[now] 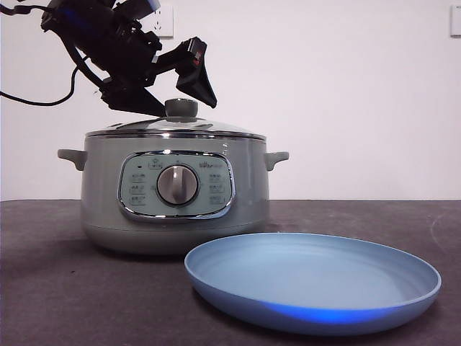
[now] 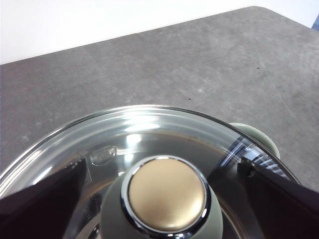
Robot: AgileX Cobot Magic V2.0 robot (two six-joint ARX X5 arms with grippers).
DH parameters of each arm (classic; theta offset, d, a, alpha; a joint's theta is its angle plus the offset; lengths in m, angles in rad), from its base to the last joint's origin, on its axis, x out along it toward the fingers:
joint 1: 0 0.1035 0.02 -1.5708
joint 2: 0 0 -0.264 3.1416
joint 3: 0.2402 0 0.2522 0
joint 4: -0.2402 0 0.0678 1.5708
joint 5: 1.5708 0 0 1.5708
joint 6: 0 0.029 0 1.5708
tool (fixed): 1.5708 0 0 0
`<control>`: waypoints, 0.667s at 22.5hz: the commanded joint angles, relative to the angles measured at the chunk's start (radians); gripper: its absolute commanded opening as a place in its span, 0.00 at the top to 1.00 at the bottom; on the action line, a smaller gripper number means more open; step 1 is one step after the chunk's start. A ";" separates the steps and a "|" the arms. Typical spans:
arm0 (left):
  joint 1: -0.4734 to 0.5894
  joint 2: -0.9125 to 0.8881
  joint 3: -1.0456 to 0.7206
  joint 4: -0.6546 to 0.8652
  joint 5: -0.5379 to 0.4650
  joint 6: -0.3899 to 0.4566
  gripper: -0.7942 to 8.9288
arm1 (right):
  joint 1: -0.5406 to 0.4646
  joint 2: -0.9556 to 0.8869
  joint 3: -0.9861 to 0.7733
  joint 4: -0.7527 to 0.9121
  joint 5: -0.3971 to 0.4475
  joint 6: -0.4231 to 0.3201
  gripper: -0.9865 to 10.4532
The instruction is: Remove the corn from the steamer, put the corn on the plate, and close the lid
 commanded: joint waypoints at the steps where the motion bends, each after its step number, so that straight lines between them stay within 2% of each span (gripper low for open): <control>1: -0.007 0.008 0.003 -0.018 -0.001 0.004 0.65 | 0.002 -0.001 0.002 0.001 0.000 -0.001 0.39; 5: -0.007 0.008 0.003 -0.058 -0.001 0.004 0.68 | 0.002 -0.001 0.002 0.001 0.000 -0.002 0.39; 8: -0.007 0.008 0.003 -0.054 0.000 0.001 0.94 | 0.002 -0.001 0.002 0.000 0.000 -0.004 0.39; 15: -0.006 -0.036 0.006 -0.047 0.008 0.002 0.93 | 0.002 -0.001 0.002 0.000 0.000 -0.009 0.39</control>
